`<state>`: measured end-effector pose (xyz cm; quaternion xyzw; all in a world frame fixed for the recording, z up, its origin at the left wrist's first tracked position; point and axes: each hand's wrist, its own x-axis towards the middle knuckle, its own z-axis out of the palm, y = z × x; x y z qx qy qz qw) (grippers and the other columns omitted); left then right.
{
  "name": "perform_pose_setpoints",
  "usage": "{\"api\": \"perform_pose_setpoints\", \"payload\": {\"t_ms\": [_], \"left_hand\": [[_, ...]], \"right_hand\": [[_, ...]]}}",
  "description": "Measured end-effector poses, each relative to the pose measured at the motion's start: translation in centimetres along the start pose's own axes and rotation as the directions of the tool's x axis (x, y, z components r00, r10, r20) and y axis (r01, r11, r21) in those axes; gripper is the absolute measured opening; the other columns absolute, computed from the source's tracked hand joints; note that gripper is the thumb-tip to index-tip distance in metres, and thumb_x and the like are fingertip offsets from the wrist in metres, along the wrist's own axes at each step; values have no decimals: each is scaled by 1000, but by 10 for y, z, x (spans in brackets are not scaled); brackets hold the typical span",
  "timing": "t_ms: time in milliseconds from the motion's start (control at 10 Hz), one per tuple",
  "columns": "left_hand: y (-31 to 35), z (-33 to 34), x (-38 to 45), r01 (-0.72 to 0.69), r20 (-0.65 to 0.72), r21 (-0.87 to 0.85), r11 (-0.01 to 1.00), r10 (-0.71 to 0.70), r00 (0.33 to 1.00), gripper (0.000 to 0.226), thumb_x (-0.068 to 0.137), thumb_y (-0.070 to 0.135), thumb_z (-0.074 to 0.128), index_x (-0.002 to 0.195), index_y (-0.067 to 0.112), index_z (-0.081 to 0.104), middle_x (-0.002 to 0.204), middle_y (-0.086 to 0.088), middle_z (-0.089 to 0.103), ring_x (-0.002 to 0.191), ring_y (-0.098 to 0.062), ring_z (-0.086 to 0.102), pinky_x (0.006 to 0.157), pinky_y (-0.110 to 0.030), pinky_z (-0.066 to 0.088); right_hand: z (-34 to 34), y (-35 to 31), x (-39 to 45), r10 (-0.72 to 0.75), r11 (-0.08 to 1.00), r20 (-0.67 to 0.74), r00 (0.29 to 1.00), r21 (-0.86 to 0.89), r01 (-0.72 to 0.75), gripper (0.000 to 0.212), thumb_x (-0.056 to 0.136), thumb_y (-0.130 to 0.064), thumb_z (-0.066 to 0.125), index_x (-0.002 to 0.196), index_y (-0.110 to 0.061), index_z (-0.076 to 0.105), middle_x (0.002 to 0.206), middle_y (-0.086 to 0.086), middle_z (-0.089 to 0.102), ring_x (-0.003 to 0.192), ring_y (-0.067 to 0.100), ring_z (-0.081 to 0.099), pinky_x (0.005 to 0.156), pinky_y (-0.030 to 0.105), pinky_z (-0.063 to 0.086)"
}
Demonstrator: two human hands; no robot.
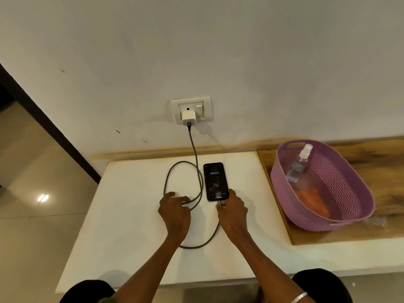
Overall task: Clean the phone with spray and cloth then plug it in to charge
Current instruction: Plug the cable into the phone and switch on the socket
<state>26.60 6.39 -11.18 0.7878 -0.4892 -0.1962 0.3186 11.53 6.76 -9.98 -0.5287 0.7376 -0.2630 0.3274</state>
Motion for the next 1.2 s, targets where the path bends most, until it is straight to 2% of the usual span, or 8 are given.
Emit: {"api": "perform_pose_setpoints", "payload": {"t_ms": [100,200,300,400,700,800,1000,1200], "left_hand": [[-4,-1,-1,-59,20,-67,996,61,998,37,79,-15,58,104,5,76,133,-14,56,129,-27,48,109,-28,31],[-5,-2,-2,-71,16,-70,995,72,997,35,80,-14,58,104,5,76,131,-14,57,129,-27,48,106,-24,30],[-6,-4,-2,-75,1,-78,994,76,997,35,81,-14,58,104,5,76,129,-14,56,128,-28,47,101,-18,27],[-4,-4,4,-85,26,-78,993,88,996,35,81,-15,59,104,4,76,126,-15,59,124,-28,51,100,-17,28],[-4,-11,36,-175,105,-71,982,181,978,41,72,-22,54,95,2,77,116,-12,63,108,-26,61,96,-28,46],[-8,-13,40,-204,110,-75,976,211,971,43,72,-24,51,94,2,77,115,-14,64,108,-28,63,98,-32,48],[-12,-16,36,-146,57,-103,984,152,987,38,77,-19,55,96,3,79,118,-12,66,111,-26,63,97,-22,41],[-10,-18,37,-125,40,-133,983,132,991,32,75,-18,59,89,3,79,117,-14,66,106,-29,65,91,-25,43]], "right_hand": [[-5,-2,1,-17,998,-4,1000,64,17,55,91,-15,65,141,-15,40,131,7,60,117,20,59,98,31,47],[-6,-2,-5,7,999,7,1000,50,-7,68,91,-19,65,148,-16,28,134,9,57,119,21,58,100,33,46],[3,0,-29,25,999,61,998,-36,-22,89,90,-20,67,155,-19,7,138,10,49,119,22,58,99,34,46],[5,2,-35,22,999,73,997,-31,-20,91,90,-14,66,155,-21,3,138,10,47,116,21,60,95,30,49],[5,4,-38,28,1000,15,1000,4,-28,80,91,-16,66,154,-21,17,137,8,50,115,20,61,96,31,50],[4,5,-37,35,999,19,999,10,-36,79,90,-17,66,153,-22,19,136,8,51,113,19,62,95,31,51],[4,5,-34,25,999,49,999,-46,-22,75,92,-27,63,153,-22,19,140,7,48,120,19,57,101,31,45],[2,2,-35,2,997,38,999,-74,1,73,92,-32,62,152,-22,20,139,6,49,125,20,53,104,34,43]]}}
